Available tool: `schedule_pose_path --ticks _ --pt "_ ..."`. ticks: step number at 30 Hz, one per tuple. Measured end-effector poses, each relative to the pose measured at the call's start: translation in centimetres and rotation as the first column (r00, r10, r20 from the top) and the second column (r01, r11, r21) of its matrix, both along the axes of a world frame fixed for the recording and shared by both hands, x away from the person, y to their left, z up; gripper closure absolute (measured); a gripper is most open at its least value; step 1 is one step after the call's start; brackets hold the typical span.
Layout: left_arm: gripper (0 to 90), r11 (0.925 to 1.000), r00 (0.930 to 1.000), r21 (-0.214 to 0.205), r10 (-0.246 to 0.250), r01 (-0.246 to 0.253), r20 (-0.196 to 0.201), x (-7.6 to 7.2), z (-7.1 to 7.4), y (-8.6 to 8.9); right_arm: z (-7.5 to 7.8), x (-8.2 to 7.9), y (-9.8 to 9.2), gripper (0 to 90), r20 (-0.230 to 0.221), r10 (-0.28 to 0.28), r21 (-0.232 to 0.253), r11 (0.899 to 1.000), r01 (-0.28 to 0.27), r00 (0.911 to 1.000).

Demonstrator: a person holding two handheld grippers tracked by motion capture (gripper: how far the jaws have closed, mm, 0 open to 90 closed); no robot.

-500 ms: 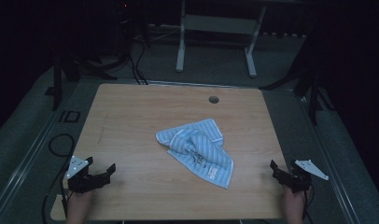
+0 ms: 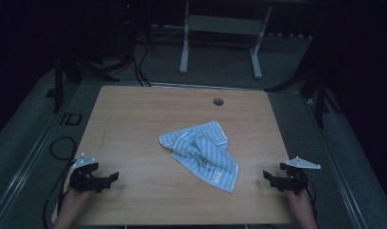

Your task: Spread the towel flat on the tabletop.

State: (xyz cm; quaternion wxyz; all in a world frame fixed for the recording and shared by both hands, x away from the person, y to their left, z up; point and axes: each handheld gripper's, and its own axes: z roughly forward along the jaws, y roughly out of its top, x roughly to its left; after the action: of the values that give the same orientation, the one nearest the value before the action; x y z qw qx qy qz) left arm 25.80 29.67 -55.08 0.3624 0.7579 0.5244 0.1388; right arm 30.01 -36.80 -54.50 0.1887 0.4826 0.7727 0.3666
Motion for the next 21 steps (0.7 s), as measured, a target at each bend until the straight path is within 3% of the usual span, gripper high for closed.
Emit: schedule_pose_path --ticks 4,5,6,7,10,11,13,14,15,16,18,19,21 --pt "2.4 0.9953 0.9966 0.069 -0.064 0.068 -0.051 0.0 0.3 -0.3 0.3 0.0 0.0 13.5 -0.046 0.036 -0.025 0.999 -0.037 0.9983" --pt "2.4 0.9953 0.9966 0.069 -0.064 0.068 -0.051 0.0 0.3 -0.3 0.4 0.0 0.1 14.6 -0.062 0.042 -0.034 0.998 -0.044 0.9972" --pt "2.4 0.9869 0.9925 0.125 -0.093 0.102 -0.079 0.1 0.6 -0.6 0.6 0.1 0.1 14.8 -0.107 0.053 -0.022 0.998 -0.055 0.9929" --pt "2.4 0.9833 0.991 0.145 -0.097 0.109 -0.092 0.1 0.9 -0.8 0.8 0.2 0.0 14.8 -0.142 0.072 -0.014 0.997 -0.075 0.9873" --pt "2.4 0.9853 0.9814 0.121 -0.101 0.121 -0.164 0.7 1.5 -1.1 1.6 0.4 0.1 14.8 -0.17 0.076 -0.052 0.995 -0.086 0.9825" --pt "2.4 0.9833 0.9797 0.128 -0.106 0.129 -0.17 0.8 1.6 -1.2 1.8 0.5 0.1 14.8 -0.187 0.079 -0.046 0.995 -0.089 0.9791" --pt "2.4 0.9787 0.9695 0.143 -0.114 0.147 -0.217 1.2 1.9 -1.5 2.2 0.7 0.2 14.8 -0.211 0.084 -0.068 0.993 -0.1 0.9738" --pt "2.4 0.9787 0.9695 0.143 -0.114 0.147 -0.217 1.2 1.9 -1.5 2.2 0.7 0.2 14.8 -0.211 0.084 -0.068 0.993 -0.1 0.9738" --pt "2.5 0.9727 0.9651 0.165 -0.123 0.163 -0.231 1.3 2.1 -1.7 2.5 0.9 0.2 14.8 -0.238 0.091 -0.088 0.99 -0.114 0.9669" --pt "3.6 0.9619 0.9622 0.208 -0.125 0.177 -0.242 1.4 2.5 -2.0 2.6 0.9 0.3 14.8 -0.247 0.097 -0.097 0.988 -0.124 0.9641" --pt "4.2 0.9563 0.9542 0.215 -0.137 0.198 -0.266 1.6 2.8 -2.3 2.9 1.1 0.3 14.9 -0.271 0.101 -0.109 0.985 -0.135 0.9573" --pt "4.2 0.9563 0.9542 0.215 -0.137 0.198 -0.266 1.6 2.8 -2.3 2.9 1.1 0.3 14.9 -0.271 0.101 -0.109 0.985 -0.135 0.9573" --pt "4.2 0.9422 0.9395 0.244 -0.149 0.229 -0.309 1.8 3.3 -2.8 3.1 1.2 0.7 15.1 -0.291 0.115 -0.125 0.98 -0.157 0.9499"
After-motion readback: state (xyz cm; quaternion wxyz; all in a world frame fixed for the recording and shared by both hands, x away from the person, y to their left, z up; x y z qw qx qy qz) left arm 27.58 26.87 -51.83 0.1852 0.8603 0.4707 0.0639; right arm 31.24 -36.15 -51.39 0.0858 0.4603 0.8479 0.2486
